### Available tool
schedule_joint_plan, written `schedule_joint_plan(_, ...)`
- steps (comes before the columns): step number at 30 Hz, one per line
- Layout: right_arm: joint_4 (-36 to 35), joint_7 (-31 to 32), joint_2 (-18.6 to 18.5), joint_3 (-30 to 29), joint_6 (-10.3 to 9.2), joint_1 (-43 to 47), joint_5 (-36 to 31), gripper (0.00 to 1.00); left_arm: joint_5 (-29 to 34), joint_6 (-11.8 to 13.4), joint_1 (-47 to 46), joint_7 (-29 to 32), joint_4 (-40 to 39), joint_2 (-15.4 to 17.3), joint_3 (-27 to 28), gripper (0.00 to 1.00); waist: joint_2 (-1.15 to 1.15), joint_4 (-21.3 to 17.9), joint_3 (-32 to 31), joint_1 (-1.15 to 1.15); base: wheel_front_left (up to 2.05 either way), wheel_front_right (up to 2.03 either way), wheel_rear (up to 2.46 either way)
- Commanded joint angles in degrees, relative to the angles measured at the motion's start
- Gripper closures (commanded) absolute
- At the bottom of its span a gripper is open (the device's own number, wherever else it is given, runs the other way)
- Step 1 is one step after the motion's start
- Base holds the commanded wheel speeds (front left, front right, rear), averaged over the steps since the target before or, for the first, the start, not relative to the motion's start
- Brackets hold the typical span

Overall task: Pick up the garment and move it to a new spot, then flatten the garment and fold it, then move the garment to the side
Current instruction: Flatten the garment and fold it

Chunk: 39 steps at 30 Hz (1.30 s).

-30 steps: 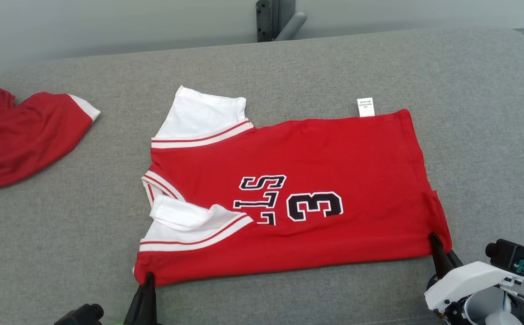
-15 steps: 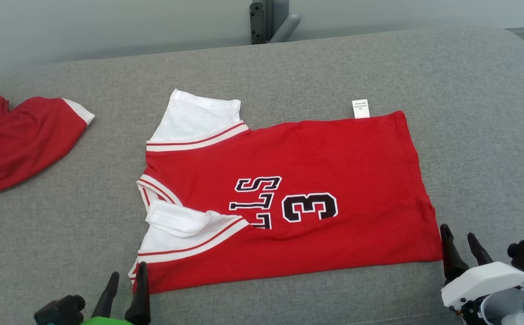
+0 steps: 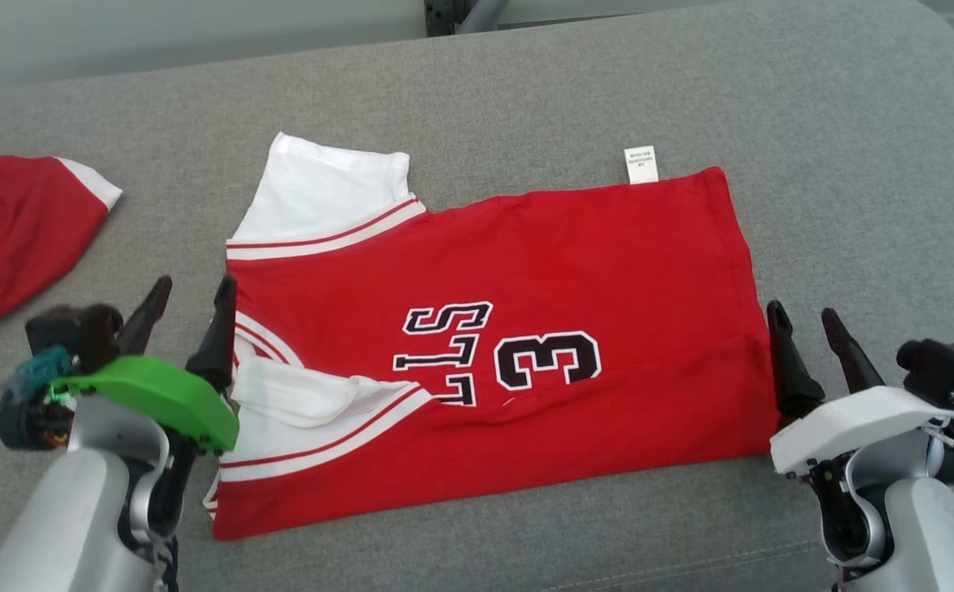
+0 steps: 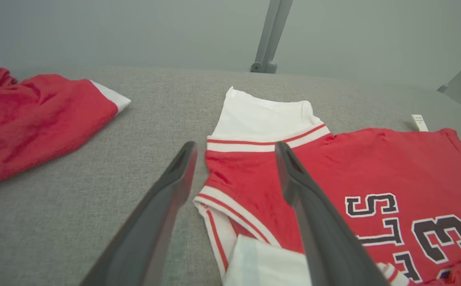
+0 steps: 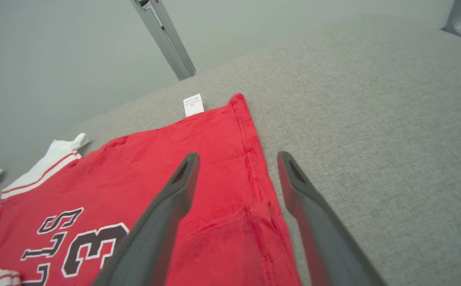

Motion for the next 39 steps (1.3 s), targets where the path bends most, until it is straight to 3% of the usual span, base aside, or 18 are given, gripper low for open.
schedule_joint_plan(1,-0.45,0.19,-0.11,0.52,-0.04,-1.27,-0.35,0.0,0.5,-0.36,-3.21,0.77,1.33,0.3,-0.31,0.0,0.39,-1.42,2.68,0.0,0.0,0.0,0.0)
schedule_joint_plan(7,-1.34,0.3,-0.31,2.74,-0.04,-4.98,0.04,0.0,3.3,-1.27,-17.55,4.09,11.62,-1.63,-3.13,0.0,0.39,-2.28,7.52,0.0,0.0,0.0,0.0)
schedule_joint_plan(16,-2.33,-0.35,-1.45,5.74,-0.04,-10.0,0.85,0.0,6.29,-2.25,-32.51,3.77,26.53,-3.09,-4.86,0.0,0.39,-4.9,13.84,0.0,0.0,0.0,0.0)
schedule_joint_plan(26,-1.22,-2.21,-1.76,6.02,-0.04,-10.9,2.23,0.0,7.65,-2.06,-41.01,2.28,38.47,-3.26,-5.91,0.0,0.39,-7.1,17.3,0.0,0.0,0.0,0.0)
schedule_joint_plan(34,-1.31,-3.28,-1.91,4.74,-0.04,-10.37,2.68,0.0,7.63,-2.74,-42.24,1.22,43.74,-3.75,-6.51,0.0,0.39,-7.1,17.3,0.0,0.0,0.0,0.0)
schedule_joint_plan(35,-1.41,-3.38,-1.87,4.68,-0.04,-10.48,2.8,0.0,7.66,-2.97,-42.23,1.15,44.27,-4.01,-6.73,0.24,0.39,-7.04,17.25,0.0,0.0,0.0,0.0)
schedule_joint_plan(36,-1.51,-3.41,-1.84,4.64,-0.04,-10.67,2.85,0.0,7.56,-3.33,-42.19,0.98,44.73,-4.35,-6.9,0.54,0.39,-6.94,17.17,0.0,0.0,0.0,0.0)
schedule_joint_plan(37,-1.57,-3.37,-1.85,4.59,-0.04,-10.95,2.85,0.0,7.47,-3.53,-42.19,0.83,45.14,-4.66,-7.11,0.7,0.39,-6.8,17.07,0.0,0.0,0.0,0.0)
schedule_joint_plan(38,-1.63,-3.28,-1.93,4.59,-0.04,-11.32,2.82,0.0,7.45,-3.91,-42.21,0.53,45.44,-4.89,-7.31,0.97,0.39,-6.64,16.93,0.0,0.0,0.0,0.0)
schedule_joint_plan(39,-1.71,-3.11,-2.2,4.7,-0.04,-11.75,2.6,0.0,7.41,-4.13,-42.22,0.12,45.67,-5.12,-7.46,1.0,0.39,-6.46,16.75,0.0,0.0,0.0,0.0)
